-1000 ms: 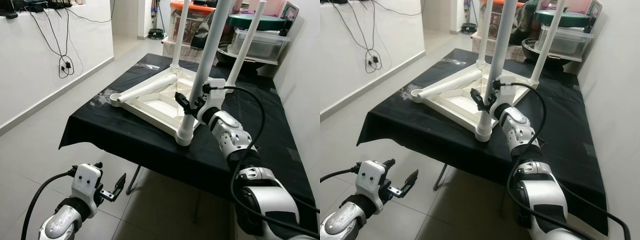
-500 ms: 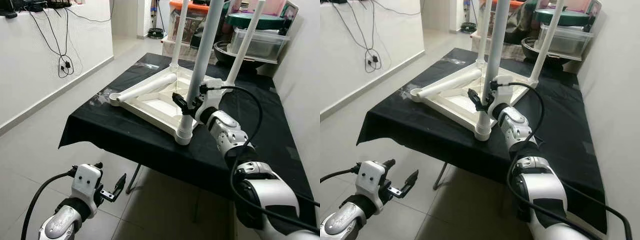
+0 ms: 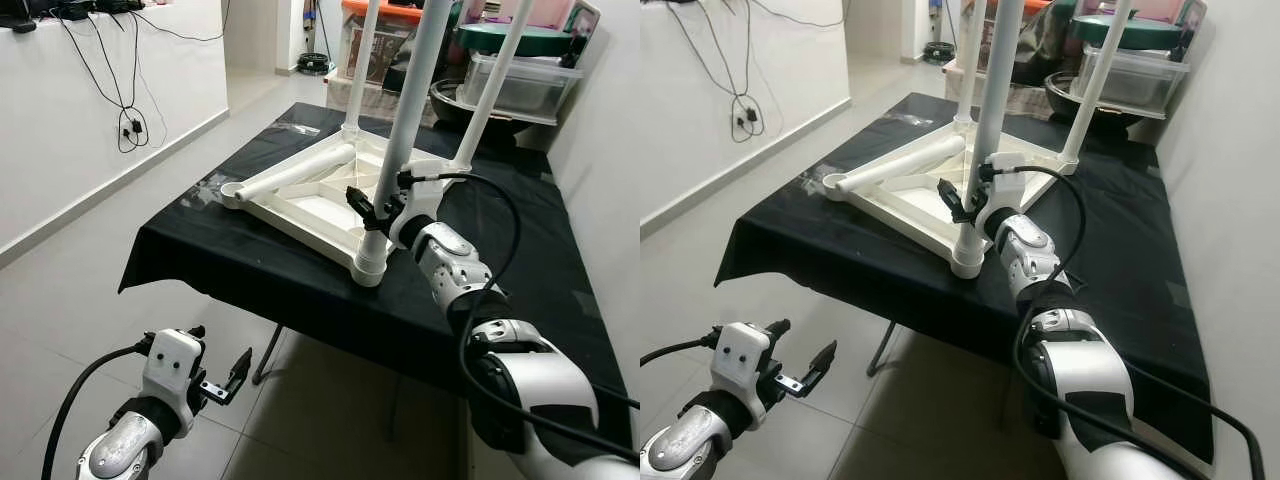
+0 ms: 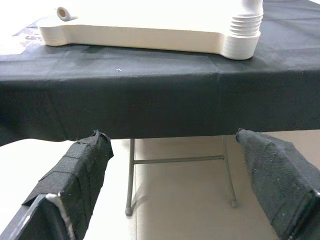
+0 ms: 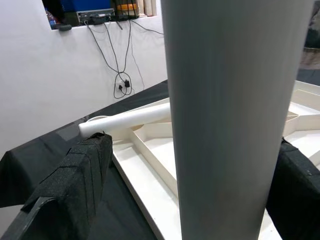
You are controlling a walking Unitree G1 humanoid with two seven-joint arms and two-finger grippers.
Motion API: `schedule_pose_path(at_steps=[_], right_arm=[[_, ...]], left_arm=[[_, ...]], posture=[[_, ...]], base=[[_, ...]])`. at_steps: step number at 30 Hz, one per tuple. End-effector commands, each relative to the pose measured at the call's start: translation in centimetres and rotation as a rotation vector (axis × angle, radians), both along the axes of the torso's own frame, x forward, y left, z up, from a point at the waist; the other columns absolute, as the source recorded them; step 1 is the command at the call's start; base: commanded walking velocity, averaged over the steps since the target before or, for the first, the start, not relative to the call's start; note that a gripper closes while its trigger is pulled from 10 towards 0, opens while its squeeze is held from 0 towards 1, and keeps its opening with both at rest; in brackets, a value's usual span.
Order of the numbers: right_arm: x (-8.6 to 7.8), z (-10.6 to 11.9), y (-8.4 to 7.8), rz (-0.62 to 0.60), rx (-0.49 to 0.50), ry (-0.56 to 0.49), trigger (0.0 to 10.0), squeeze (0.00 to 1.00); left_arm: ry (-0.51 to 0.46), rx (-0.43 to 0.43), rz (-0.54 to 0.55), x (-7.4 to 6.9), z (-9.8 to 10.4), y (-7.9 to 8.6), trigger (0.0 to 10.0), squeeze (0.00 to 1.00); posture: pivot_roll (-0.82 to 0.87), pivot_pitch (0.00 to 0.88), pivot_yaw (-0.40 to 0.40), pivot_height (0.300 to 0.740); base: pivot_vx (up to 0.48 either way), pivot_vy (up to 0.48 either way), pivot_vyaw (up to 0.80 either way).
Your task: Building children table
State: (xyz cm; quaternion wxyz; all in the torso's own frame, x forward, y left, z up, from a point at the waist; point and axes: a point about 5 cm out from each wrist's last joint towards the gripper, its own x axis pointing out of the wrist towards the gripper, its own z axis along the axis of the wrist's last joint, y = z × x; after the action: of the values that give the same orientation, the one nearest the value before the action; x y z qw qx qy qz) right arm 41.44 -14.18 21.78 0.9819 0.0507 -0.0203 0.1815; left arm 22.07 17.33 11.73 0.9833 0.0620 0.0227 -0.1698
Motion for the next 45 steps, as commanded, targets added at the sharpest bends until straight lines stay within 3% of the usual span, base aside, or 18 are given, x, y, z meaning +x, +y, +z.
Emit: schedule_pose_path(at_steps=[1,24,41,45], right_arm=[[0.2,0.6,0.1,-0.005,-0.005,-0.023,10.0,0.00],[0.3,-0.2,-0.4,-0.147,-0.003,0.028,10.0,0.00],[-0.1,-0.6,-0.3,-0.135,0.034,0.023,10.0,0.00],[-0.4,-0.8,-1.0,-0.155,0.026,0.012,10.0,0.00]], left_arm=[[0.002,-0.011,-0.013,-0.1,-0.1,-0.3,10.0,0.00],[0.008,-0.018,-0.014,-0.3,-0.3,-0.5,10.0,0.00],[0.010,-0.025,-0.017,-0.4,-0.4,-0.5,10.0,0.00],[0.010,-0.026,-0.020,-0.3,-0.4,-0.5,10.0,0.00]], posture=[[0.08,0.000,-0.094,0.740],[0.07,0.000,-0.098,0.740],[0.05,0.000,-0.093,0.740],[0.04,0.000,-0.088,0.740]], base=[[0.000,0.000,0.00],[0.000,0.000,0.00],[0.000,0.000,0.00],[0.000,0.000,0.00]])
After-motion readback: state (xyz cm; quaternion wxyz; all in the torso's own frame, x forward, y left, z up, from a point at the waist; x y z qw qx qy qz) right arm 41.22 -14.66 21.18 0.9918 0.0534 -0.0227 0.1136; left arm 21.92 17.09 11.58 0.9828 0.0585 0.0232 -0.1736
